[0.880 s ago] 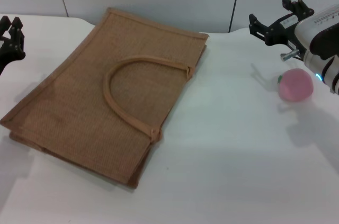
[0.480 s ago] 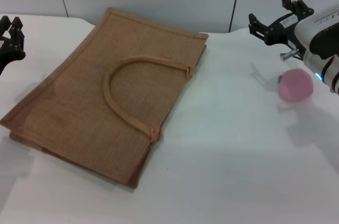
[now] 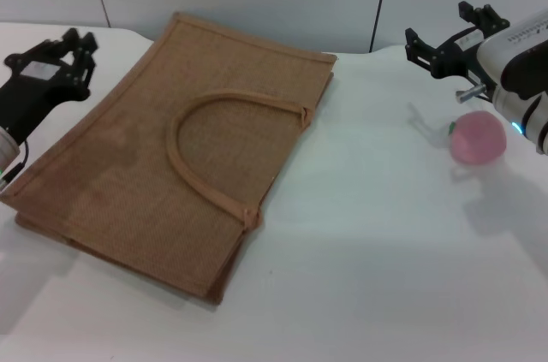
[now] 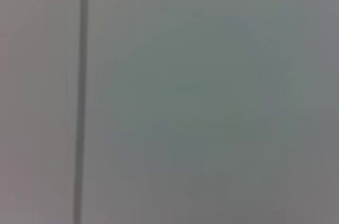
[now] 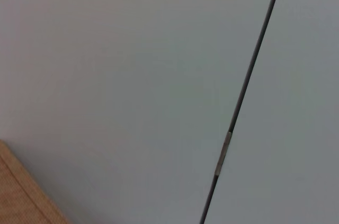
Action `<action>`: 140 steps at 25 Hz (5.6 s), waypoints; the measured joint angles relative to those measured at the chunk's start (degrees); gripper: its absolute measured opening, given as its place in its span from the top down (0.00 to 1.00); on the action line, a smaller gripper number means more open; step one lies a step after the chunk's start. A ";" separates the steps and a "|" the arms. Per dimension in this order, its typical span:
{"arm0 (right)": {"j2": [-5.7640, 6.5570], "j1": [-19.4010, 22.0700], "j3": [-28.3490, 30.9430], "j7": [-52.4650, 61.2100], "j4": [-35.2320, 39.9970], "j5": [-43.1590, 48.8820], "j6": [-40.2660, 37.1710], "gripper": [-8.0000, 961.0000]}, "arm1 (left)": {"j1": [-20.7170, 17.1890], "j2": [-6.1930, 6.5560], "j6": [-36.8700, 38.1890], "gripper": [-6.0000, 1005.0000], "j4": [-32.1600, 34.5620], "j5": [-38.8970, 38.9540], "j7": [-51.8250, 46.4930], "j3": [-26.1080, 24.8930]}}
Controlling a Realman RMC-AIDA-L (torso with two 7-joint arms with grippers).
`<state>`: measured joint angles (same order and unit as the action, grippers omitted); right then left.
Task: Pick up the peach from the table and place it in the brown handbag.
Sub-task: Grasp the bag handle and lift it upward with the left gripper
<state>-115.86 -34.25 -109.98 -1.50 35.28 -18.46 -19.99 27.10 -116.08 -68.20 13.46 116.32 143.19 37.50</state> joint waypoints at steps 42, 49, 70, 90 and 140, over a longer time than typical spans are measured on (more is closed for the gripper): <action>-0.33 -0.29 -3.32 0.09 2.41 0.29 1.82 0.09 | 9.41 6.48 -0.05 0.58 16.28 -58.61 -54.48 -0.77; -0.33 -0.12 -4.50 -0.01 3.32 0.34 1.87 0.09 | 10.94 6.30 4.46 0.58 16.24 -63.57 -55.39 -0.51; -0.33 -0.19 -5.14 0.05 3.67 0.26 2.15 0.09 | 13.87 4.30 10.51 0.58 16.68 -65.09 -53.22 -0.14; -0.33 -0.03 -5.24 0.09 4.29 0.14 2.24 0.09 | 15.36 0.94 17.00 0.58 16.09 -66.84 -49.37 -0.06; -0.06 -0.57 -5.32 -0.24 4.29 0.46 5.39 0.09 | 14.66 -0.53 19.64 0.97 27.34 -64.36 -53.75 -0.19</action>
<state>-115.92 -34.81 -115.31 -1.74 39.56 -18.00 -14.59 41.76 -116.60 -48.55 40.80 51.96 89.44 37.32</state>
